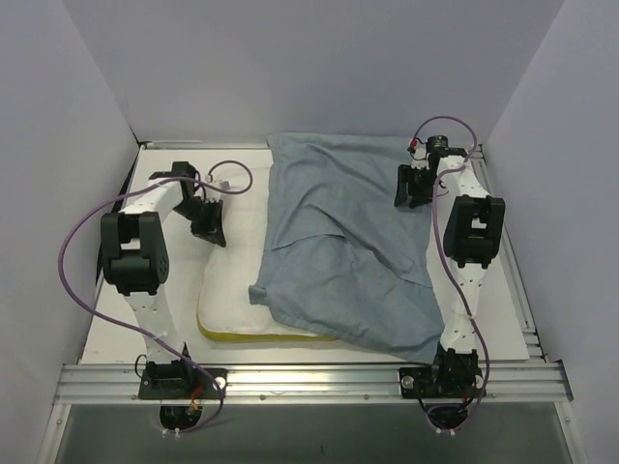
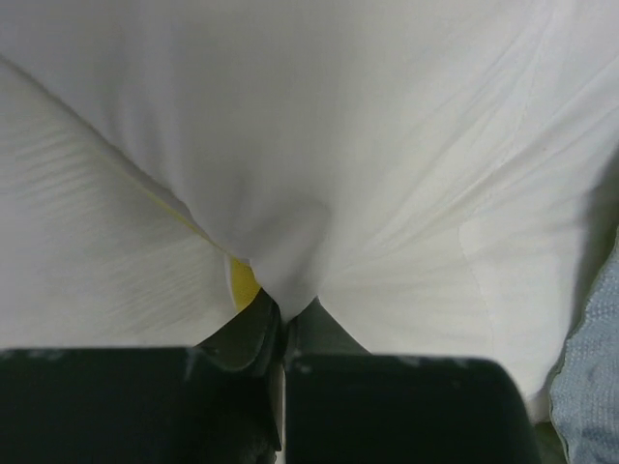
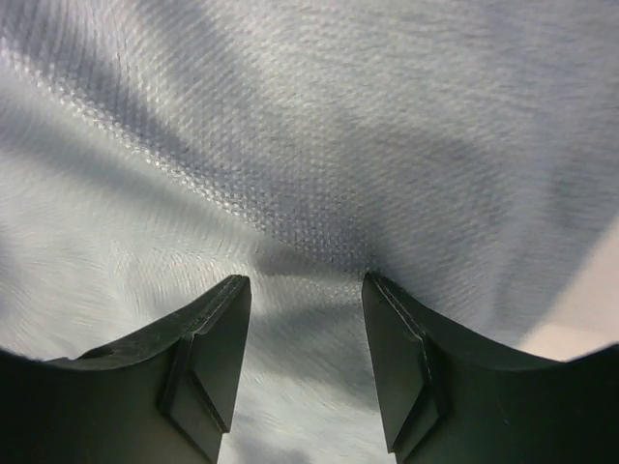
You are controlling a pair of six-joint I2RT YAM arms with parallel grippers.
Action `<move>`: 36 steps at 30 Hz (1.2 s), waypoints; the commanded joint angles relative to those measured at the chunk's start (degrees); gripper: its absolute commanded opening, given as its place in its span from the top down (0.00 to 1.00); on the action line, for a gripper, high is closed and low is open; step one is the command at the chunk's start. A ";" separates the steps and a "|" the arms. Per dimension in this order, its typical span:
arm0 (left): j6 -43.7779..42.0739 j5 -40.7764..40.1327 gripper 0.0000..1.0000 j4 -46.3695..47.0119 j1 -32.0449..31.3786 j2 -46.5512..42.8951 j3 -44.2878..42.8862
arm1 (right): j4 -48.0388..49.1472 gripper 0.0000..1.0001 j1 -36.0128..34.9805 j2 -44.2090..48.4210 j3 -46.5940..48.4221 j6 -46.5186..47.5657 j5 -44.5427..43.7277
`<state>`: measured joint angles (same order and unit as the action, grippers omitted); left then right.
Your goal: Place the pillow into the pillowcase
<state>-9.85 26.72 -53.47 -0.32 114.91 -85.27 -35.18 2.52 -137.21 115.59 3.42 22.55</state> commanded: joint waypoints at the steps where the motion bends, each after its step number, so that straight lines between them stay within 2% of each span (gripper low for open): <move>1: -7.89 -13.78 1.00 -4.44 7.34 -1.88 -5.24 | -8.14 0.49 2.13 1.07 -1.86 1.67 -11.72; 3: -13.08 -21.05 1.00 -5.15 8.57 -3.46 -7.43 | -10.33 0.49 3.18 0.63 -1.86 2.37 -13.83; 8: -22.30 -29.17 1.00 -6.64 12.27 -3.65 -11.84 | -12.89 0.50 4.50 1.67 -3.09 4.13 -16.47; 14: -27.06 -38.66 1.00 -5.86 13.85 2.23 -21.23 | -14.48 0.49 4.94 6.41 -10.01 7.47 -20.43; 18: -29.17 -36.57 1.00 -5.76 14.12 7.06 -31.69 | -18.33 0.50 7.67 11.34 -16.26 9.49 -18.34; 20: -29.88 -34.21 0.99 -6.11 13.07 8.56 -36.33 | -20.45 0.52 7.32 15.90 -19.33 15.26 -14.48; 21: -29.79 -33.67 0.93 -6.55 11.76 8.92 -37.58 | -20.80 0.52 6.80 17.74 -23.53 17.56 -14.29; 22: -29.53 -33.14 0.70 -6.90 11.05 9.10 -38.99 | -20.81 0.51 6.44 21.16 -25.05 19.41 -13.59; 23: -28.57 -32.53 0.59 -7.52 10.43 9.19 -40.57 | -20.81 0.50 6.09 22.41 -26.19 20.91 -12.62; 25: -26.99 -31.03 0.41 -9.53 8.67 8.49 -40.68 | -22.12 0.42 5.56 23.82 -23.59 23.12 -10.17; 26: -26.11 -29.63 0.39 -10.59 8.32 7.88 -40.15 | -23.17 0.38 5.47 23.74 -21.57 23.64 -8.50; 27: -26.27 -26.75 0.27 -11.64 7.88 6.04 -37.45 | -24.49 0.30 5.04 23.48 -19.37 23.65 -5.96; 29: -25.15 -24.81 0.18 -12.01 6.74 3.66 -33.40 | -24.85 0.23 4.16 21.64 -12.51 23.65 -4.36; 30: -24.00 -23.57 0.17 -11.92 6.38 1.74 -31.90 | -23.72 0.21 3.63 20.76 -10.32 23.39 -4.27; 34: -16.79 -19.35 0.14 -12.09 4.10 -1.26 -22.17 | -21.69 0.23 0.91 11.47 1.18 23.73 -4.70; 36: -13.80 -17.94 0.14 -11.74 3.83 -3.29 -18.02 | -19.33 0.24 0.20 8.02 3.67 23.83 -6.89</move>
<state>-29.61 3.79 -63.68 3.49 115.98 -107.57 -54.72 3.97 -122.19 116.71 25.82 16.40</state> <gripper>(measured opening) 0.865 0.767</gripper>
